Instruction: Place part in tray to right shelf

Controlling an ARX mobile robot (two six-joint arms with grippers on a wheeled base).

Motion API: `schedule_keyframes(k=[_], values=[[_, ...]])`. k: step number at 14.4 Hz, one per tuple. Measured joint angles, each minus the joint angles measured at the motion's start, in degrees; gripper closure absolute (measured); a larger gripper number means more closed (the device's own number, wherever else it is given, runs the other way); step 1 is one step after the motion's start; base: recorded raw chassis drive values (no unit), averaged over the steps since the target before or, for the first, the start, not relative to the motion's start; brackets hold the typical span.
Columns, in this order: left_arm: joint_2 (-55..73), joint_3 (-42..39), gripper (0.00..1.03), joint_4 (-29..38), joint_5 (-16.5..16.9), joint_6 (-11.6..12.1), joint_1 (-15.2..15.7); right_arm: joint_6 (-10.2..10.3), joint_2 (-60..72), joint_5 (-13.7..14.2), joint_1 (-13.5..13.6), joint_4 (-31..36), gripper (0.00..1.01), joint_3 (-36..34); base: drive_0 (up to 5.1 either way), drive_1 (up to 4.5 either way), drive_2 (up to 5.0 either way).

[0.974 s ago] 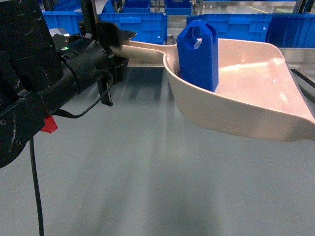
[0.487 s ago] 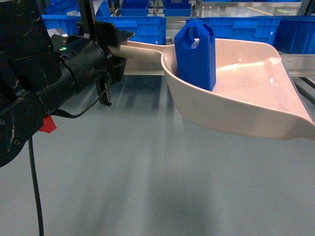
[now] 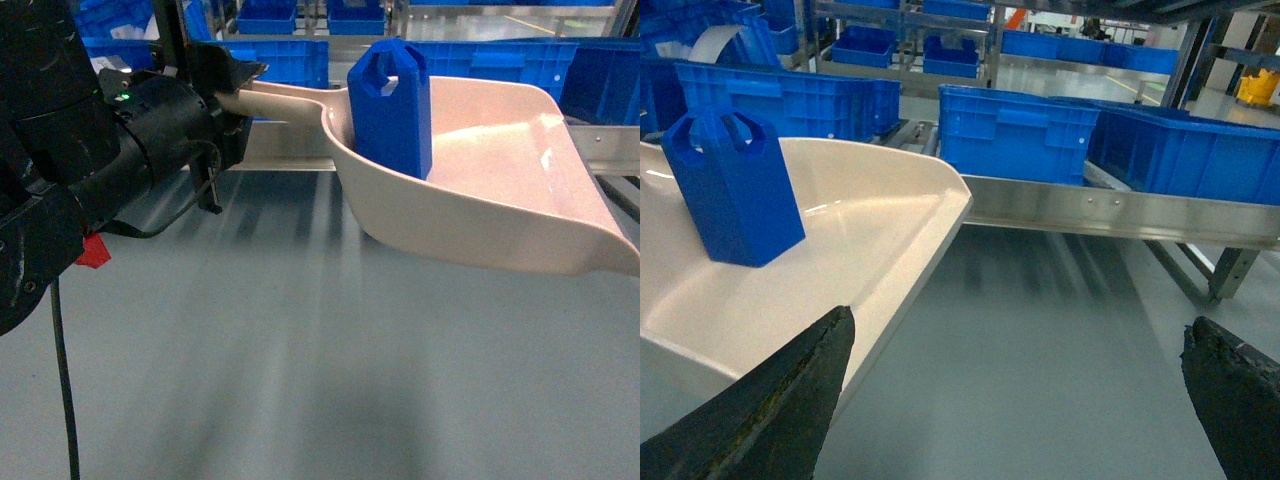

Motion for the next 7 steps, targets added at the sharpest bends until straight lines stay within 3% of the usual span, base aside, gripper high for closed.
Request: schedule_keyframes(k=[3,7], values=[[0.0,0.0,0.91,0.0,0.1,0.0,-0.2,0.0,0.0,0.0,0.0,0.0,0.03,0.0,3.2,1.68,-4.6],[0.0,0.0,0.91,-0.2,0.4,0.0,-0.8,0.0,0.0,0.1,0.0,-0.1,0.03,0.0,1.1,4.99,-2.7]])
